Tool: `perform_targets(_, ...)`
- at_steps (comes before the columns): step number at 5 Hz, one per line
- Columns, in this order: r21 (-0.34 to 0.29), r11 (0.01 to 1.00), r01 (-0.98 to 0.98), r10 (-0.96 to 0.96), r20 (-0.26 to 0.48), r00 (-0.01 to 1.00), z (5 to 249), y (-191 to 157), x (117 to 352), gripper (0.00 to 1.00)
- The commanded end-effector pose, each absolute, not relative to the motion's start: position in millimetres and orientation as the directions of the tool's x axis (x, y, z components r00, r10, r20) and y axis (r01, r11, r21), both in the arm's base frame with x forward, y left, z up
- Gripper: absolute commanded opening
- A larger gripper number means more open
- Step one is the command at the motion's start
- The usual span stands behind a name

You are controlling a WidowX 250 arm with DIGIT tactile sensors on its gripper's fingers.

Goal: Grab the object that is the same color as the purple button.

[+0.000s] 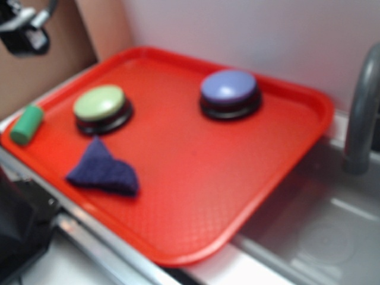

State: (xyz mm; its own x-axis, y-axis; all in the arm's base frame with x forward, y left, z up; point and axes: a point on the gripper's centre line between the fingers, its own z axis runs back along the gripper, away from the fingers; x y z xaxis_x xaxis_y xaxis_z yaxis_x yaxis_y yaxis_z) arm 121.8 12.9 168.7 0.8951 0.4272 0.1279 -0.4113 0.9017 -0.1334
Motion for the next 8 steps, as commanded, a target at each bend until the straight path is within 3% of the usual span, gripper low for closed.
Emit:
perform_targets(1,-0.124,0.736,-0.665,0.677,0.138,0.723,108.6,20.0,143.5,1.0)
perform_targets(4,-0.118,0.65,-0.751,0.759,0.071,0.647,43.3,17.6,153.6,1.0)
perform_targets(5,-0.136,0.643,-0.754,0.766,0.118,0.632,29.0,19.7,158.0,1.0)
perform_targets(8,-0.151,0.668,-0.729,0.744,0.089,0.663,7.1,17.8,163.3,1.0)
